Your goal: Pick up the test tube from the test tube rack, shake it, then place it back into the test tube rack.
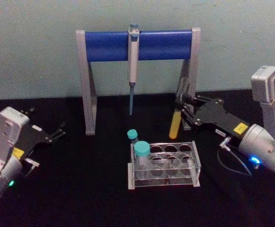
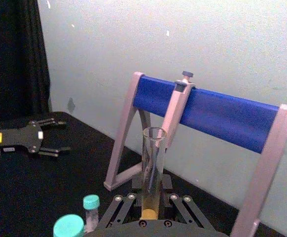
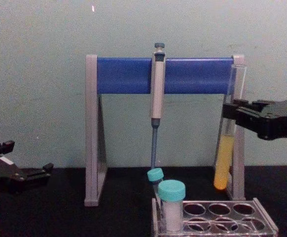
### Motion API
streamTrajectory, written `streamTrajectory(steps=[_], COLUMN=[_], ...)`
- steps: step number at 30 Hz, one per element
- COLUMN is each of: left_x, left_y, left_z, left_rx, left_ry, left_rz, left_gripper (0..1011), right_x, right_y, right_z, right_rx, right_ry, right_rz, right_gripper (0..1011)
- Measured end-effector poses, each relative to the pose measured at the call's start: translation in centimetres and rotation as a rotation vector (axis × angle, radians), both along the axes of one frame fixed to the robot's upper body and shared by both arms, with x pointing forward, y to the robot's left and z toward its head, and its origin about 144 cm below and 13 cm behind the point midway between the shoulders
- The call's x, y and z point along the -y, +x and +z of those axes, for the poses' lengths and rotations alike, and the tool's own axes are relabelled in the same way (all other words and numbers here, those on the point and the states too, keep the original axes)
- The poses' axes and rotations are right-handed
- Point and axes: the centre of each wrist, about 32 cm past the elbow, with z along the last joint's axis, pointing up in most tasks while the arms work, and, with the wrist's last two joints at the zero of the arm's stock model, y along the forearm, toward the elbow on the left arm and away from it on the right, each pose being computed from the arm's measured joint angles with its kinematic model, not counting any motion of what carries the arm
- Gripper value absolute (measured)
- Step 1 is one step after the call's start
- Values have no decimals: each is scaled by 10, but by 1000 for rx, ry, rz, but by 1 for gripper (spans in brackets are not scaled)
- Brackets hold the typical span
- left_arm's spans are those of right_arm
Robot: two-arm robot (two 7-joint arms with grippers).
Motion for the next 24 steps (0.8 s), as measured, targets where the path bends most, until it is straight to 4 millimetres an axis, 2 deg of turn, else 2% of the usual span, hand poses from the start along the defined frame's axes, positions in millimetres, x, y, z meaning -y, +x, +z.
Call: streamTrajectory(steps=[12,18,24], left_x=[0,0,0], left_y=[0,0,0], left_z=[0,0,0], left_rx=[0,0,0], left_ry=[0,0,0], left_rz=[0,0,0], left_gripper=[1001,1001,1001], right_x=[12,6,-4], right_y=[-22,-28,-22], right_z=[5,4,2], right_rx=[-19,-42,-46], right_ry=[-40,-18,16], right_rz=[19,84,119], right_gripper=[229,228,229])
